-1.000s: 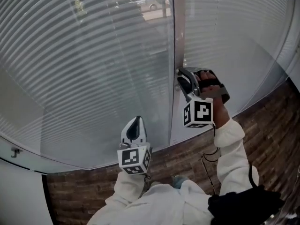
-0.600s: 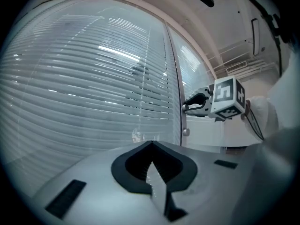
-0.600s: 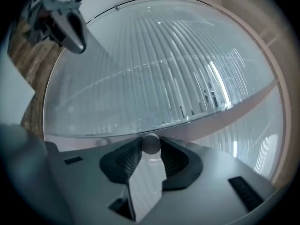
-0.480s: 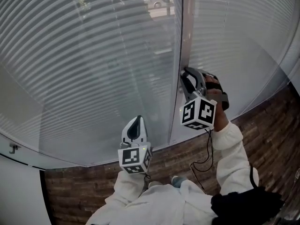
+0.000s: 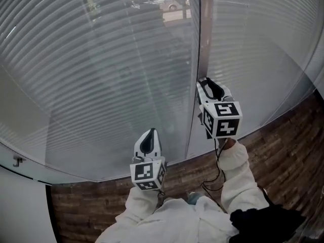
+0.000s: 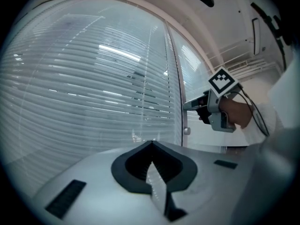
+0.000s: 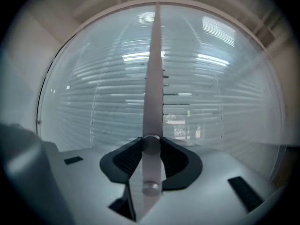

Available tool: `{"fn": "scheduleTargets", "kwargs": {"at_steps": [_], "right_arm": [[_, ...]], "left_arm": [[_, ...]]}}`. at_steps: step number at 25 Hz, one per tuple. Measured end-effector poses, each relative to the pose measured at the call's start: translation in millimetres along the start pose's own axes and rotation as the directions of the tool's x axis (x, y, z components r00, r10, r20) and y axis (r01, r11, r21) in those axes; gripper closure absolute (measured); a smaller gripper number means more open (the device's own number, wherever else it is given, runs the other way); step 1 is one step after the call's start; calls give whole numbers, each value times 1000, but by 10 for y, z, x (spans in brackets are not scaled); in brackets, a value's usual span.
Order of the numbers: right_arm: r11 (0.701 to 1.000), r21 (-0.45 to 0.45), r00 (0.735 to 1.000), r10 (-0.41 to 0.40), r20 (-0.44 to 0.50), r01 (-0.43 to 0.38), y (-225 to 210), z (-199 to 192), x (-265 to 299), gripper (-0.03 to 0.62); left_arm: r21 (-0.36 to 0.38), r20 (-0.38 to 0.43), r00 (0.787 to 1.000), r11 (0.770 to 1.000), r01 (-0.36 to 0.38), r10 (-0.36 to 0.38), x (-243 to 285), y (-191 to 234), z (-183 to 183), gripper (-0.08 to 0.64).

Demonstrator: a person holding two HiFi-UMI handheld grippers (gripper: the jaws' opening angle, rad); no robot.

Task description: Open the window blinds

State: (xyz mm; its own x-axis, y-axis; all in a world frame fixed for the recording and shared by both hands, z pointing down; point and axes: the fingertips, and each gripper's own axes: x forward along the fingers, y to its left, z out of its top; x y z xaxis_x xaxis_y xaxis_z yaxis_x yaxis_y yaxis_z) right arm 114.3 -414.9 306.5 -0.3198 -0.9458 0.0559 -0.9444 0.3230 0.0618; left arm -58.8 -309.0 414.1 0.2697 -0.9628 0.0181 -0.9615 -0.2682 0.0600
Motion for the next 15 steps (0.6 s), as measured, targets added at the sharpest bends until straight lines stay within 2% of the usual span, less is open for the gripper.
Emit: {"fn": "scheduleTargets", "kwargs": {"at_steps": [1, 3, 5, 6, 8, 10, 15], "right_arm": [[995, 100, 1000, 13, 14, -15, -12, 4, -1, 460], [958, 283, 998, 32, 45, -44, -31, 21, -4, 460], [899, 433, 996, 40, 76, -69, -51, 25, -4, 460], [860, 503, 995, 43, 92, -84, -58, 21, -5, 460], [759, 640, 991, 46, 126, -116, -72, 17, -12, 460], [644, 752, 987, 38, 156, -143, -91, 19, -24, 460], [348, 919, 980, -2, 198, -185, -118, -11, -17, 460]], "left_arm": [[0, 0, 1000, 1000, -1, 1, -12, 5, 0, 560], [-1, -1, 1000, 1000, -4, 4, -37, 15, 6, 560], [-3, 0, 1000, 1000, -4, 4, -61, 20, 7, 560], [-4, 2, 1000, 1000, -4, 4, -72, 22, 7, 560], [-5, 4, 1000, 1000, -5, 5, -97, 31, 8, 560], [-8, 4, 1000, 1000, -9, 9, -123, 50, 15, 560], [-14, 9, 1000, 1000, -23, 23, -167, 135, 39, 560]]}}
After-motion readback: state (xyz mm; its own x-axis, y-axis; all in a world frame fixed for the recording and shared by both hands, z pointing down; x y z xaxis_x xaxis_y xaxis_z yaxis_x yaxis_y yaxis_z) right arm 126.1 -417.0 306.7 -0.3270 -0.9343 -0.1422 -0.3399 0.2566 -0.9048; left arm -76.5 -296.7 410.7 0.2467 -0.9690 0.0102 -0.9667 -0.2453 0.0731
